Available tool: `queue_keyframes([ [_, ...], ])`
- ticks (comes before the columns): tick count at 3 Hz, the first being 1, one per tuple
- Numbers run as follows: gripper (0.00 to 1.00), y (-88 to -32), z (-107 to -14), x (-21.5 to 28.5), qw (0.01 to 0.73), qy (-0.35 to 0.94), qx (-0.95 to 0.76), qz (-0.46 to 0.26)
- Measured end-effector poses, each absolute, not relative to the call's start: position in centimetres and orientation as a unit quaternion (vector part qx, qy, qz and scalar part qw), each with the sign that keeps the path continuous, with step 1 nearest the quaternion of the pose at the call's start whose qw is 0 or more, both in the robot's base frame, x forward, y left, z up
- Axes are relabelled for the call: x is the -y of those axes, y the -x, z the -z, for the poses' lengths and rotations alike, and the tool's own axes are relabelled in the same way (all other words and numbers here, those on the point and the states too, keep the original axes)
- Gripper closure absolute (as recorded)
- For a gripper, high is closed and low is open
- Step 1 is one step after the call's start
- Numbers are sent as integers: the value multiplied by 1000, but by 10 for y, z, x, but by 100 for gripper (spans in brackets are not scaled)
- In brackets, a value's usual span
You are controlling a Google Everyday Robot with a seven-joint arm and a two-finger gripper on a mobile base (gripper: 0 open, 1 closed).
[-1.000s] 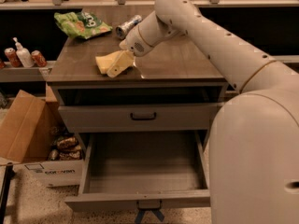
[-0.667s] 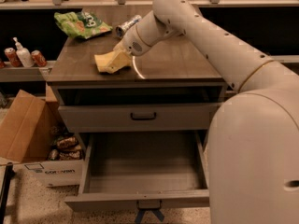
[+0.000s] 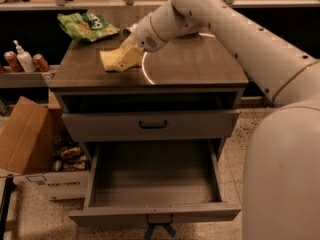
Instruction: Place sponge into middle drawer
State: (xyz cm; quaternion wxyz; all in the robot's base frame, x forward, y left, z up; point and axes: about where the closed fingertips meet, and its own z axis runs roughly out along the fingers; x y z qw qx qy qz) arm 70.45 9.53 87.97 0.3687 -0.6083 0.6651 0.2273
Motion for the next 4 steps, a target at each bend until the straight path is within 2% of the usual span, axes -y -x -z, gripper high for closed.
queue_keyframes([
  [1, 100, -681, -913, -87, 386, 611, -652, -229],
  [2, 100, -681, -913, -87, 386, 611, -652, -229],
  [4, 100, -622, -888, -87, 360, 590, -697, -191],
])
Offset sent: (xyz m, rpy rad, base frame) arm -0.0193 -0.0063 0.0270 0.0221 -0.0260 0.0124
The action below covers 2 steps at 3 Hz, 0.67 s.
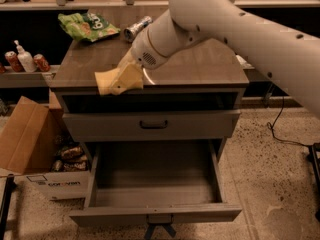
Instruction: Place sponge into middle drawer
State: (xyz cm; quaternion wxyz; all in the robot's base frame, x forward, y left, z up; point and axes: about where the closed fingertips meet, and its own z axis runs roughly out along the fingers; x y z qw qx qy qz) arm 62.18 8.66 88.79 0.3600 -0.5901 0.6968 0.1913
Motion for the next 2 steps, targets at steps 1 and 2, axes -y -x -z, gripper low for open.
queue_keyframes([
  [1, 100, -573, -871, -86, 357, 565, -719, -191],
  [2, 100, -535, -831, -79, 336, 538, -745, -206],
])
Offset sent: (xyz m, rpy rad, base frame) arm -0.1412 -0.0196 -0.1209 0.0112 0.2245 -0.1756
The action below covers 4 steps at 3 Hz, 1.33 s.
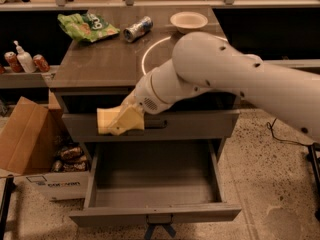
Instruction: Place sponge into middle drawer
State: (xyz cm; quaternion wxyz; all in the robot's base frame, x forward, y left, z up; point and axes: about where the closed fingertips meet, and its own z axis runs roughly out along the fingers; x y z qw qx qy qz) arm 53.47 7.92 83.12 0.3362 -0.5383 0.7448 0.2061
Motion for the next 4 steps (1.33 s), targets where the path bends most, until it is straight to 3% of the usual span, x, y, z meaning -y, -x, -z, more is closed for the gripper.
queue_keyframes([
  [1, 100, -506, -774, -83, 313, 518, -756, -249],
  [4, 100, -496, -738, -55, 299, 496, -784, -225],
])
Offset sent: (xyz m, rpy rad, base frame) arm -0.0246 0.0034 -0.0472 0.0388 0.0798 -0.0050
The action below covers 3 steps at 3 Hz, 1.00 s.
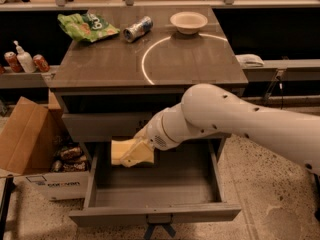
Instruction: Place sponge into middle drawer
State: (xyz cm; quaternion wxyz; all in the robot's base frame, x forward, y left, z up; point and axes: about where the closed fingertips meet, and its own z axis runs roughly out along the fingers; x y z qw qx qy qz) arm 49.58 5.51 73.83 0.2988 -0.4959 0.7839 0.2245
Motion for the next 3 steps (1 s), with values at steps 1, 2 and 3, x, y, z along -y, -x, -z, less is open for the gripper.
queue_keyframes([
  [1, 100, -486, -705, -18, 296, 470, -803, -215],
  [2, 100, -486, -668, 17, 291, 442, -822, -209],
  [3, 100, -490, -627, 43, 278, 412, -843, -205],
])
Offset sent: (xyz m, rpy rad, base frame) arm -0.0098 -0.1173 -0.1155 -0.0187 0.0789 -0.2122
